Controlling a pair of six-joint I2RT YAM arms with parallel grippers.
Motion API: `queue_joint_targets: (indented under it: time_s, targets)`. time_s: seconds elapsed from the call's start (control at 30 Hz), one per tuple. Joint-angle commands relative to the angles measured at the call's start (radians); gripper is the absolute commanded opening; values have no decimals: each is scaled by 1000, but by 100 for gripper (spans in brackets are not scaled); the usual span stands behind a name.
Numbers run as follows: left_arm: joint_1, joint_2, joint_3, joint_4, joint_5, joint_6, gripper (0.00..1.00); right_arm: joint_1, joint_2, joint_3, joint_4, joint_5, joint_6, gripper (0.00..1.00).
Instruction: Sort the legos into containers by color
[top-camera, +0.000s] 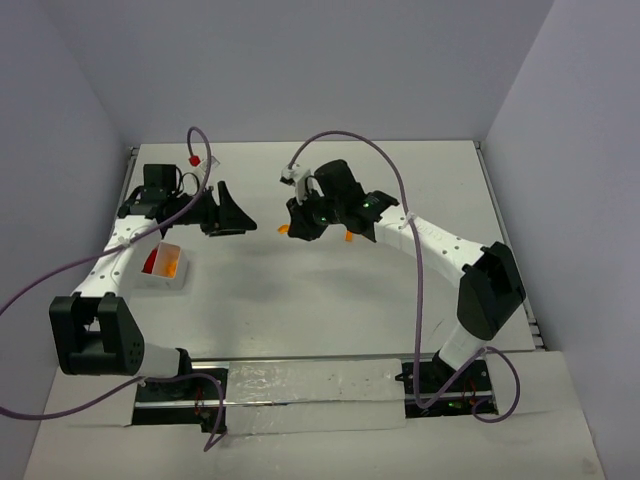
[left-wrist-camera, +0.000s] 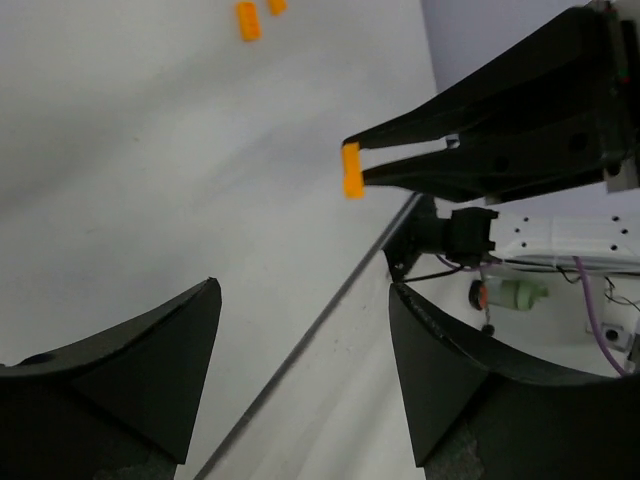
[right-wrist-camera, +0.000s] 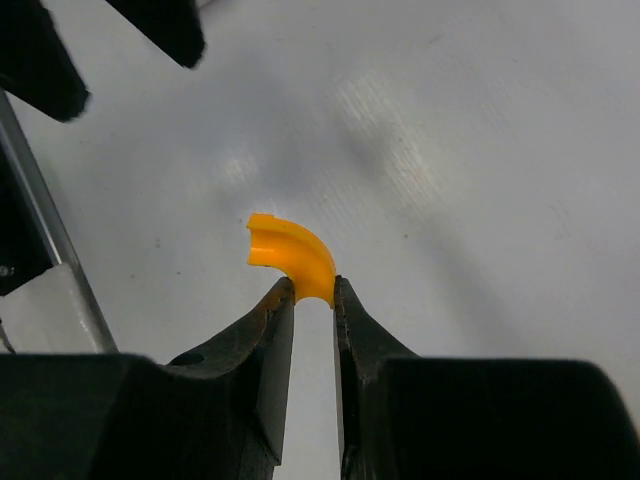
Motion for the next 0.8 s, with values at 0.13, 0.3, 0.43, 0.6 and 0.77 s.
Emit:
queue_joint_targets:
  time_s: [0.13, 0.3, 0.43, 0.6, 0.77]
  targets:
    - [-71, 22, -26, 110, 206, -73, 69, 83, -29, 55, 12, -55, -74, 0]
    - [-89, 30, -64, 154, 212, -121, 62, 109, -23, 77, 3, -51, -89, 0]
    - [-99, 42, -69, 164, 212, -133, 60, 118, -21, 88, -3, -49, -94, 0]
    - [-110, 53, -65, 167, 207, -138, 56, 130, -18, 95, -9, -52, -101, 0]
    - [-113, 53, -76, 187, 212, -156, 49, 144, -19, 89, -14, -52, -112, 0]
